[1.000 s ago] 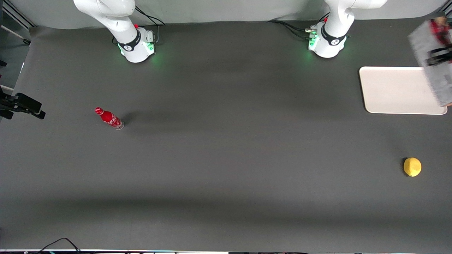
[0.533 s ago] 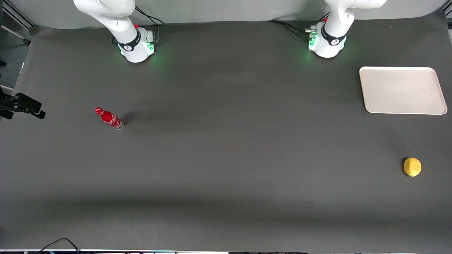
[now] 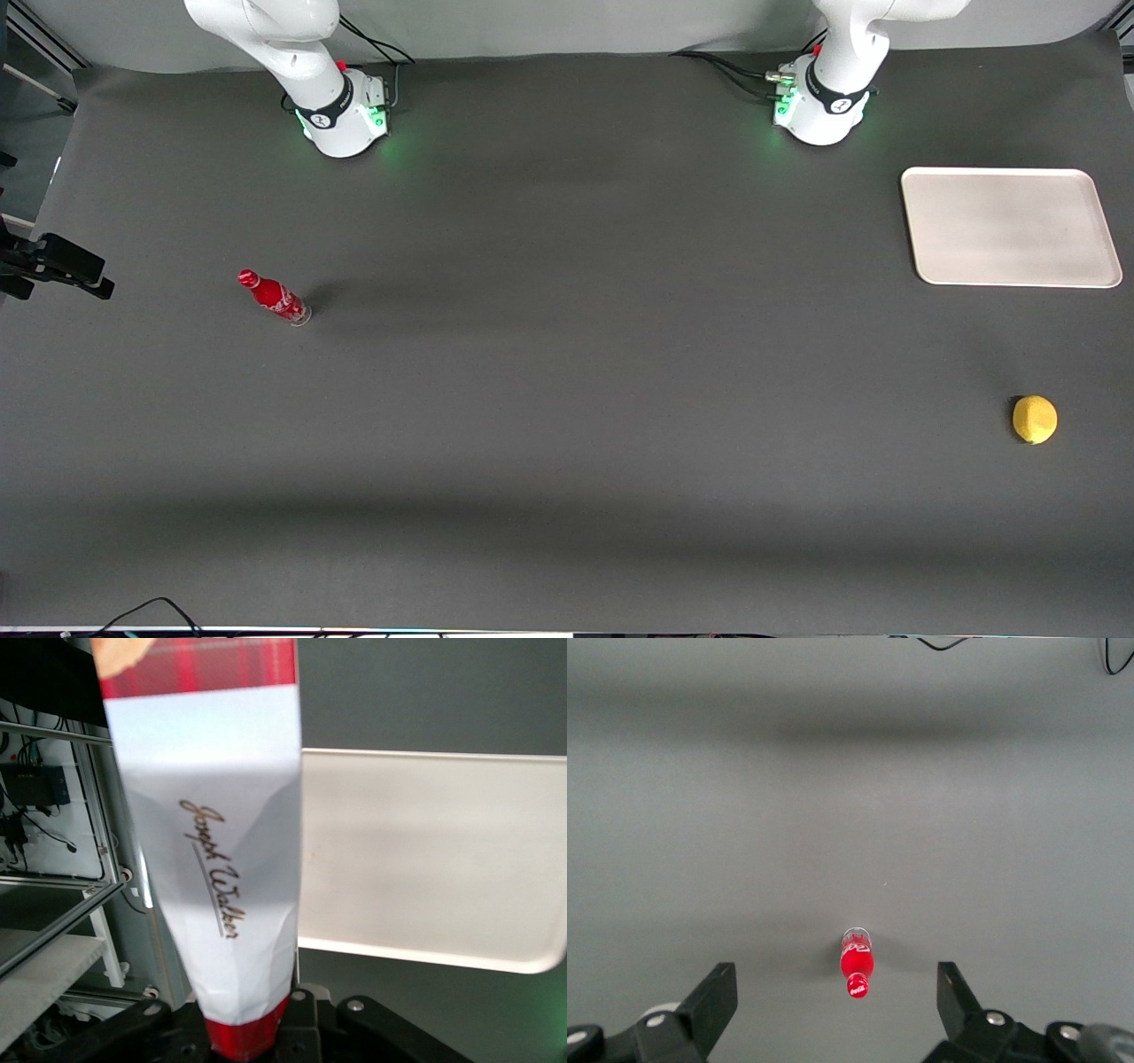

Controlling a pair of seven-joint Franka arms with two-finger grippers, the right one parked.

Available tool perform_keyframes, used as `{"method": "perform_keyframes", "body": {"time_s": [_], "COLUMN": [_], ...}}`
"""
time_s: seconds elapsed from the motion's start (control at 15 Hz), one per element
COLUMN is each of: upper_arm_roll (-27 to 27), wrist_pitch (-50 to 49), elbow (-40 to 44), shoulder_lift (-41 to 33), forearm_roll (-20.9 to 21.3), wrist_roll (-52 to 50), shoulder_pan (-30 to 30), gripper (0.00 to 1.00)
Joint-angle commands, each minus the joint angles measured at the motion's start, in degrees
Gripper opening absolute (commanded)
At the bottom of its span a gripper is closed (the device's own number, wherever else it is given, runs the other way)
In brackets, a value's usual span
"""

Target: Place red cookie box on tray

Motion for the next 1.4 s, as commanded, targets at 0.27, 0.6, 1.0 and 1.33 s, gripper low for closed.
{"method": "perform_keyframes", "body": {"time_s": [0.27, 0.6, 1.0, 1.33], "upper_arm_roll": [0.7, 0.7, 0.7, 1.7], "wrist_pitch": [16.0, 19.7, 23.1, 23.1], "elbow": [-2.1, -2.1, -4.8, -7.1], "shoulder_lift": [22.2, 31.2, 34.4, 33.7], "forearm_roll": [-25.0, -40.5, -47.4, -47.5], "wrist_roll": [23.7, 36.3, 43.4, 45.8], "shoulder_pan": [5.7, 8.2, 9.9, 10.0], "gripper": [0.00, 0.00, 0.00, 0.00]}}
